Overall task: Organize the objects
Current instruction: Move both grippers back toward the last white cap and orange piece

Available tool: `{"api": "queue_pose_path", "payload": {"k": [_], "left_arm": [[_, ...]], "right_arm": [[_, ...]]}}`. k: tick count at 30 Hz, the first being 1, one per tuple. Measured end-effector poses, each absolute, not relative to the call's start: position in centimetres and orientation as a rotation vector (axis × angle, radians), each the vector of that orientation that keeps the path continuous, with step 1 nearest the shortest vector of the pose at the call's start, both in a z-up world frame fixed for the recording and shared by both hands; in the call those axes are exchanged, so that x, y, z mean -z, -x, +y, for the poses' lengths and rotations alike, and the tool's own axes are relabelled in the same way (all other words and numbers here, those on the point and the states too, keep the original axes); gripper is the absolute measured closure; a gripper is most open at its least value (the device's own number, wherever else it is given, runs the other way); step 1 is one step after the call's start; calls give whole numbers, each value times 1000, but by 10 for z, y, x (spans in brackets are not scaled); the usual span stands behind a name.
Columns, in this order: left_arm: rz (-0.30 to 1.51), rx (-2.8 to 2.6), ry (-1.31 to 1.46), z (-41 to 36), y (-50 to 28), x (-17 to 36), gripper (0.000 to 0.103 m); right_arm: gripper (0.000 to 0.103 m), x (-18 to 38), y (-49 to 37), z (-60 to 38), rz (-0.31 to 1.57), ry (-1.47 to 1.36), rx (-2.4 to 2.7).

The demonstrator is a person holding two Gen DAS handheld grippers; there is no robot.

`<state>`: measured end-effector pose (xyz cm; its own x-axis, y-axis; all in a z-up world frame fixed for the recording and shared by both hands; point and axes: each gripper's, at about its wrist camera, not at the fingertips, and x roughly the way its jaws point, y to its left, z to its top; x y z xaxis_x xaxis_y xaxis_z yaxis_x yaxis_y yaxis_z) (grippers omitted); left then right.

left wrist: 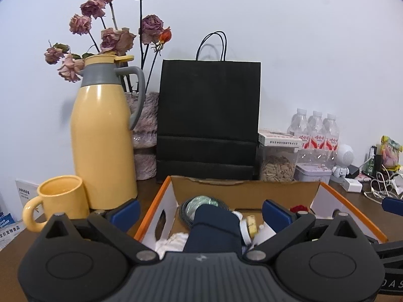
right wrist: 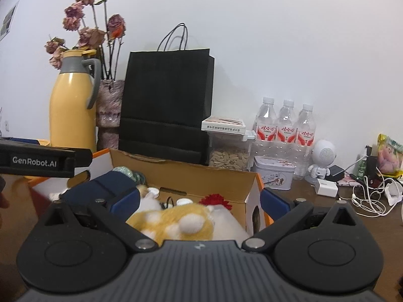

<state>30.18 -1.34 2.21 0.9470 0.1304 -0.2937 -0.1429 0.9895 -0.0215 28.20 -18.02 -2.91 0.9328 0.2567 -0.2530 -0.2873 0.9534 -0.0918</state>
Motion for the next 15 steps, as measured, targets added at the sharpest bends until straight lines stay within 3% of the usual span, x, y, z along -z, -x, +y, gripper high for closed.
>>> {"api": "queue_pose_path", "payload": {"k": [15], "left_arm": [[431,-95,22,-15,-243,1,0]], "right_arm": [[0,49,-220,-173,349,118,-300]]}}
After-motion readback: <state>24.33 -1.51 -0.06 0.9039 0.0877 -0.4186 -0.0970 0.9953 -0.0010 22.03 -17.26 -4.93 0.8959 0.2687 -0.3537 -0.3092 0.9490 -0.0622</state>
